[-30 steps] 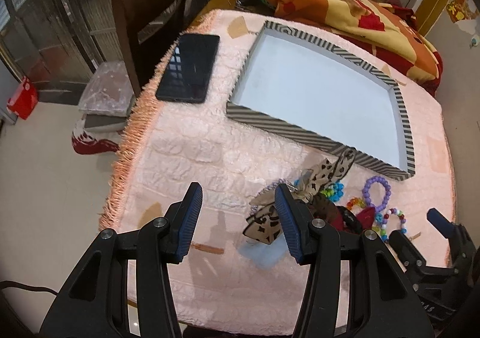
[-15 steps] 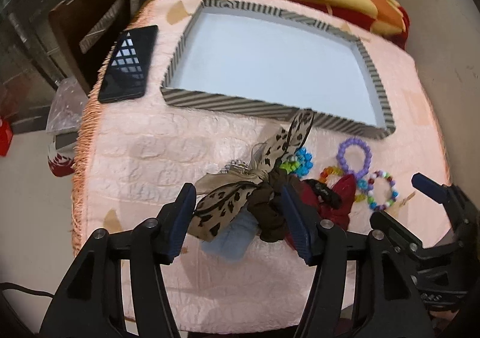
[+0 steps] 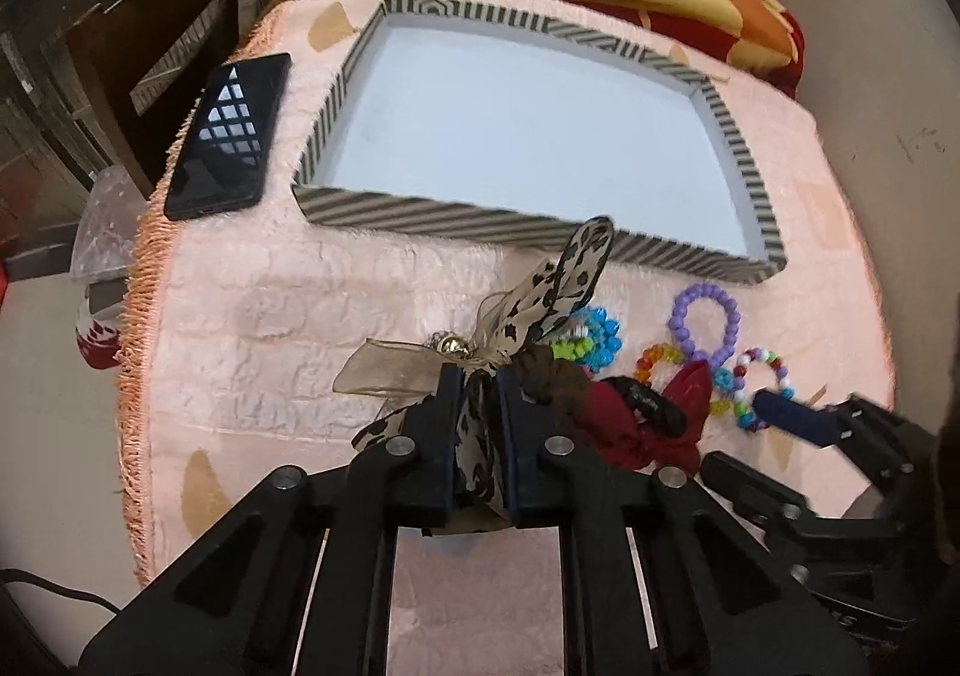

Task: Organize jewelry
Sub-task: 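Grasp the leopard bow clip with the left tool while the right tool grasps the brown scrunchies, then carry the leopard bow and brown scrunchies into the tray with both tools and release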

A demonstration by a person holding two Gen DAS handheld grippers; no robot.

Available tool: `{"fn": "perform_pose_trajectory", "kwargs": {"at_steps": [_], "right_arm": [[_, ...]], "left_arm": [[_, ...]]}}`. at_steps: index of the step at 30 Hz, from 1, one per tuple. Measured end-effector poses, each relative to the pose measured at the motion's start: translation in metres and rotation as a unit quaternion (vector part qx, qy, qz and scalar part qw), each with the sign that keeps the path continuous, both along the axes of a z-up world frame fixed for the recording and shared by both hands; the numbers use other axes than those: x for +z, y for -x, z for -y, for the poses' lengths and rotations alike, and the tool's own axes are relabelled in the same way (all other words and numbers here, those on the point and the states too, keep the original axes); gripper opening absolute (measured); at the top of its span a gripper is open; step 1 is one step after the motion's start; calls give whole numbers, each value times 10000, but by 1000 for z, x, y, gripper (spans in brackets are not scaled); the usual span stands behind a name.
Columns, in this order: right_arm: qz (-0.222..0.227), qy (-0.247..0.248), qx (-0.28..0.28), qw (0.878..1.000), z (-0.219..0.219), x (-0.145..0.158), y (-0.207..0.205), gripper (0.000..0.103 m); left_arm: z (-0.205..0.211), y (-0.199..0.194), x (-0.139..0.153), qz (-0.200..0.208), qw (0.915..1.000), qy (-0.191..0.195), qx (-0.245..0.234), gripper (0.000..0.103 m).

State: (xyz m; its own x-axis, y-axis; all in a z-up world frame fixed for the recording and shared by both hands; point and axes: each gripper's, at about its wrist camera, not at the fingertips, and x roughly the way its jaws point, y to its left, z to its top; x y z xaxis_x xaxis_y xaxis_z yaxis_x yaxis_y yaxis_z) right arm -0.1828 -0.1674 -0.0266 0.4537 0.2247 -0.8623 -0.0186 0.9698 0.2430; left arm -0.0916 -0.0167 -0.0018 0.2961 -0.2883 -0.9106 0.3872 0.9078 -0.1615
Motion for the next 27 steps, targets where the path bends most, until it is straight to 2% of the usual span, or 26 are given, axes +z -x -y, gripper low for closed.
{"fn": "perform_pose_trajectory", "kwargs": {"at_steps": [6,11,13,14,23,27], "right_arm": [[69,-136,336,9993,-14,-5,-14,42],[-48,-225,416,9989,-18,-17,-21,26],[-90,-265,425,9987,-17,-19,-21,10],[-93,-305,406,9987,-16,-19,-19,8],[290,-766,115,9966,9,15,1,6],[496,-736,23,9961,18,33,6,6]], "left_arm": [[-19,-7,22,161,9995,150,229,10],[-27,-10,29,235,9990,182,337,10],[-28,-10,30,228,9989,201,360,10],[-28,-10,30,224,9989,206,367,10],[-24,-12,33,254,9987,235,381,9],[-18,-12,38,307,9987,246,332,9]]}}
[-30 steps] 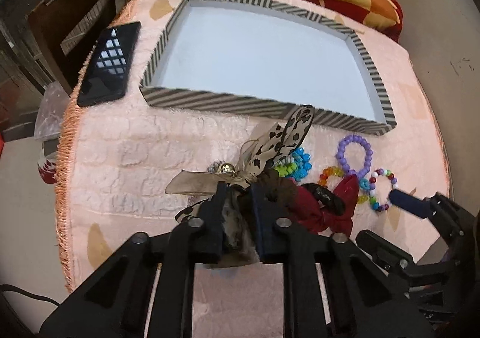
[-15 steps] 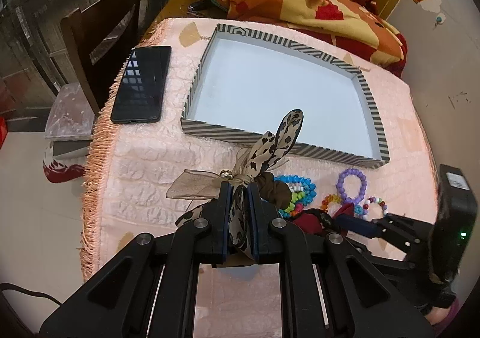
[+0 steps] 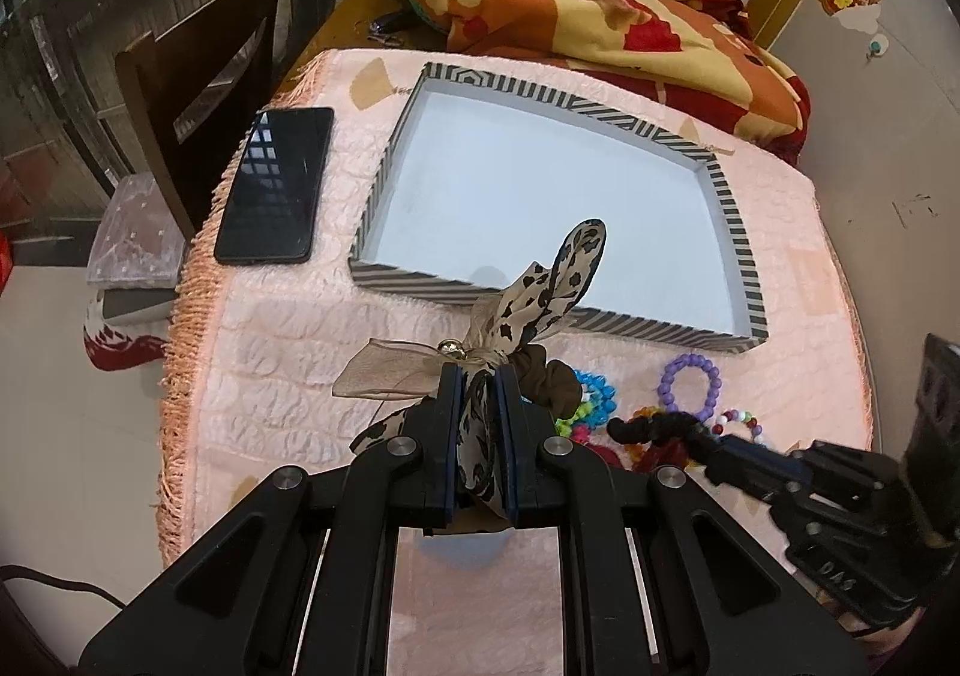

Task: Organize jewelry
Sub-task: 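Carry the leopard bow and brown scrunchies into the tray with both tools and release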

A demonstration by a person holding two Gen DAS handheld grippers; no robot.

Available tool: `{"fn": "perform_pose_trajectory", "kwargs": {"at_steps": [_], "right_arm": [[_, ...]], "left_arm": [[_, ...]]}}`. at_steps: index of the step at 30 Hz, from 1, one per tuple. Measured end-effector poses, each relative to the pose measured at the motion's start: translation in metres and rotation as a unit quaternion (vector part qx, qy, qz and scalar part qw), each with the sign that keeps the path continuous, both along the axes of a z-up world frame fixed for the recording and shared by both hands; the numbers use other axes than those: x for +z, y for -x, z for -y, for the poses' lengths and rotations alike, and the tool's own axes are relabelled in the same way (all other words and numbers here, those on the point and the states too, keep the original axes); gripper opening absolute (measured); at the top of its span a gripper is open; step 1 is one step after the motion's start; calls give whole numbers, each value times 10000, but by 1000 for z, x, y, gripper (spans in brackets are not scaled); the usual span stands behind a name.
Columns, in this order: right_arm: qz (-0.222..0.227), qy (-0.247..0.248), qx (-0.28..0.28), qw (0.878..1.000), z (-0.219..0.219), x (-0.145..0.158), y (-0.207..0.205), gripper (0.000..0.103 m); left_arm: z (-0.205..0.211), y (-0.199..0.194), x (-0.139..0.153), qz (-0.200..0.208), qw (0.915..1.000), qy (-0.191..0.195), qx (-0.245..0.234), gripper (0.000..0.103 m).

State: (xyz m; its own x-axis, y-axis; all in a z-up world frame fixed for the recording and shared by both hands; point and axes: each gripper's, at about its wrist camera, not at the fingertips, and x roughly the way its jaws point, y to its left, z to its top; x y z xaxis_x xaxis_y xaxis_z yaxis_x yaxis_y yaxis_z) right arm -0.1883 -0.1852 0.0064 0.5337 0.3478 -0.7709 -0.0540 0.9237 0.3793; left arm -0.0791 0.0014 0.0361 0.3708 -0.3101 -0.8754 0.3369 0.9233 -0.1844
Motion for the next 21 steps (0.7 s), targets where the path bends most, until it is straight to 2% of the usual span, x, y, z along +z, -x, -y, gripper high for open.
{"fn": "perform_pose_trajectory", "kwargs": {"at_steps": [12,21], "right_arm": [[308,69,-242,9992,14,23,-23,6],[430,255,-442,9978,22,30,-69,6]], "left_arm": [[9,-15,14,162,9999,-42,31,9],[20,-53,19,303,9994,-134,115,10]]}}
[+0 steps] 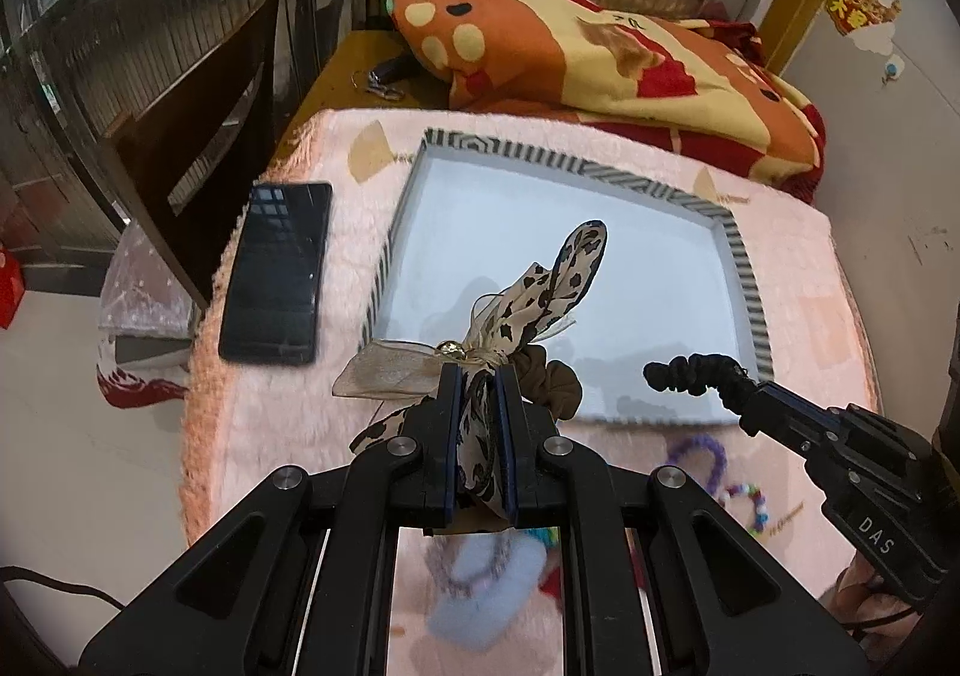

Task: Organize jewelry
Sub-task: 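Carry the leopard bow and brown scrunchies into the tray with both tools and release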

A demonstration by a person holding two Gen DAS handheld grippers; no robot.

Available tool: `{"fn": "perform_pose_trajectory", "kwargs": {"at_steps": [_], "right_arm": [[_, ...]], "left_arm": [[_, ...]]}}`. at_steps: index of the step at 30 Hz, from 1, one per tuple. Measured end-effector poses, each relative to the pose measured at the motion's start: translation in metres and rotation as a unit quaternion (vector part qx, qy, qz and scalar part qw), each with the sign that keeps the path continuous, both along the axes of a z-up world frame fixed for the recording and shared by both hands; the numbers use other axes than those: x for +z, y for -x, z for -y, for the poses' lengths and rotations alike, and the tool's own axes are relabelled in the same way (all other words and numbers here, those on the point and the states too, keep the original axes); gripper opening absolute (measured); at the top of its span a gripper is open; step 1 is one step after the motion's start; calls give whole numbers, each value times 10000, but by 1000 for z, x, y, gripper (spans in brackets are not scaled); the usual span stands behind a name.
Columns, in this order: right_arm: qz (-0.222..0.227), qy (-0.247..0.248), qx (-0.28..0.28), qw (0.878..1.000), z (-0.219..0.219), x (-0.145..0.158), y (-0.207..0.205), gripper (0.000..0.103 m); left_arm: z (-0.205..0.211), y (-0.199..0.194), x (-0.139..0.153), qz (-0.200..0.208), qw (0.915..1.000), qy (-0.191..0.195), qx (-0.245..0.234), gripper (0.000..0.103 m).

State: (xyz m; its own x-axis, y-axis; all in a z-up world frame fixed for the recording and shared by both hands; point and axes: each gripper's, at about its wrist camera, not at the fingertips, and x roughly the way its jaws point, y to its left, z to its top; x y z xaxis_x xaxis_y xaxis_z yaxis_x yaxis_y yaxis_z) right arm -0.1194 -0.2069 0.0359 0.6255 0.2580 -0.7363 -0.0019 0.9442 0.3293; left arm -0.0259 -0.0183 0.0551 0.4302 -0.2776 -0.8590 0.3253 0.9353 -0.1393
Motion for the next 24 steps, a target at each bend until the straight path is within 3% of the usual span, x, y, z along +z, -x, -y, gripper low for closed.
{"fn": "perform_pose_trajectory", "kwargs": {"at_steps": [13,24], "right_arm": [[-319,-167,-279,9990,-4,-33,-68,6],[-925,-114,184,9955,-32,-72,-90,6]], "left_arm": [[16,-69,-39,-325,9989,-291,187,9],[23,-90,-71,-630,9964,-536,173,9]]}}
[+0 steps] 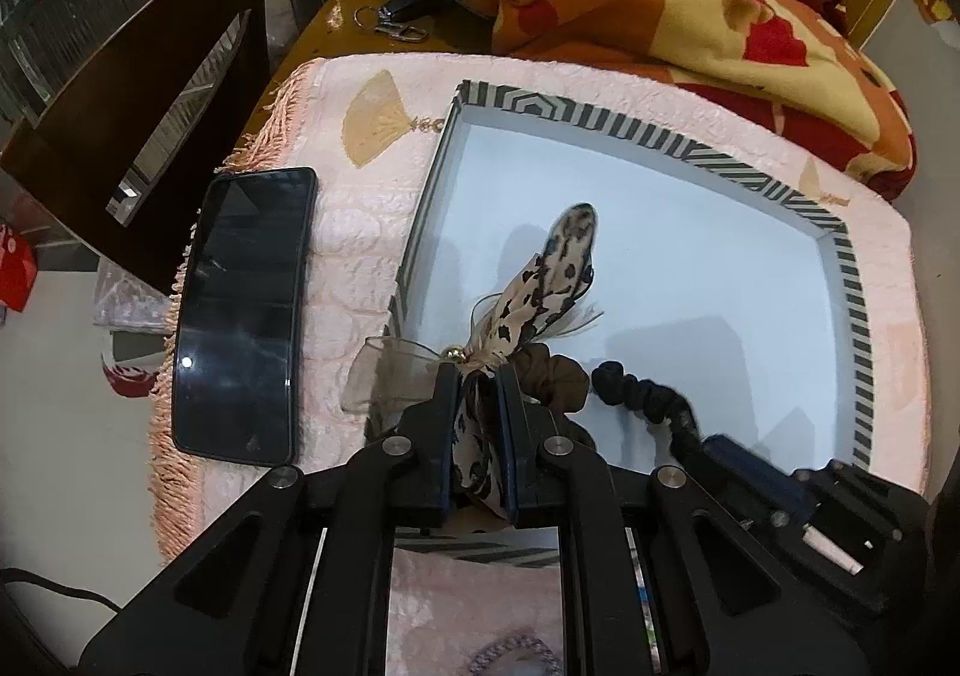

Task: Organize jewelry
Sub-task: 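Carry the leopard bow and brown scrunchies into the tray with both tools and release, then grasp the grey beaded hair tie with the left tool while the right tool grasps the red bow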

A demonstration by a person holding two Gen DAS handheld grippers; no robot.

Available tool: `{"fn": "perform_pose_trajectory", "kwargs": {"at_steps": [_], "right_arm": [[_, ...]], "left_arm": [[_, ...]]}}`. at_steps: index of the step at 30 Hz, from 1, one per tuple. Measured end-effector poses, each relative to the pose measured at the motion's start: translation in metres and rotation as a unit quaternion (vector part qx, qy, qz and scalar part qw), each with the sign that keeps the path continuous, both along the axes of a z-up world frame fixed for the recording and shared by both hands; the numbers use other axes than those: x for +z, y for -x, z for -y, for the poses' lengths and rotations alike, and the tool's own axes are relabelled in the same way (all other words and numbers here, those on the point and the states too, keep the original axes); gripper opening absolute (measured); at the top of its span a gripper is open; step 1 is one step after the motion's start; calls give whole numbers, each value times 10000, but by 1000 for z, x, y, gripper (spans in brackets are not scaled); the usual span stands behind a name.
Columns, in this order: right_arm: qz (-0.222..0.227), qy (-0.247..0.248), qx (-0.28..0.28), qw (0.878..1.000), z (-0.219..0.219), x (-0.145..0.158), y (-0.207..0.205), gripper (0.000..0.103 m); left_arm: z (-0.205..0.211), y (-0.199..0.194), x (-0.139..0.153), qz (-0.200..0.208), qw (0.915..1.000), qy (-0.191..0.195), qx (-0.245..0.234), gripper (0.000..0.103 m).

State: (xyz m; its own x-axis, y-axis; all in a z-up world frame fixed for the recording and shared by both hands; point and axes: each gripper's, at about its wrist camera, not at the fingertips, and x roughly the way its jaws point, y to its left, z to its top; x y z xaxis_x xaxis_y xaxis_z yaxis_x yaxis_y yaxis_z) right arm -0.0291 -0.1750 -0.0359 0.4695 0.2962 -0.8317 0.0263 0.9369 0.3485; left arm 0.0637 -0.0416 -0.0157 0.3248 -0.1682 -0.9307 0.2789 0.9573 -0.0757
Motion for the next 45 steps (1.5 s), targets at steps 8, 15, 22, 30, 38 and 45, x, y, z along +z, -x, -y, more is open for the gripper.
{"fn": "perform_pose_trajectory", "kwargs": {"at_steps": [8,15,22,30,38,45], "right_arm": [[-69,103,-4,9999,3,-1,5,22],[124,112,-171,9997,13,19,27,27],[432,383,-350,9977,11,41,58,39],[466,547,-566,9958,15,46,100,41],[413,670,-544,9954,11,48,138,42],[457,702,-527,9951,6,50,167,51]], "left_arm": [[-3,6,9,124,9999,39,-33,32],[-15,24,28,354,9993,56,59,42],[-19,58,45,616,9981,38,72,43],[-17,97,54,754,9971,45,70,43],[-20,137,56,753,9971,85,68,43],[-20,165,59,780,9969,89,5,49]]}}
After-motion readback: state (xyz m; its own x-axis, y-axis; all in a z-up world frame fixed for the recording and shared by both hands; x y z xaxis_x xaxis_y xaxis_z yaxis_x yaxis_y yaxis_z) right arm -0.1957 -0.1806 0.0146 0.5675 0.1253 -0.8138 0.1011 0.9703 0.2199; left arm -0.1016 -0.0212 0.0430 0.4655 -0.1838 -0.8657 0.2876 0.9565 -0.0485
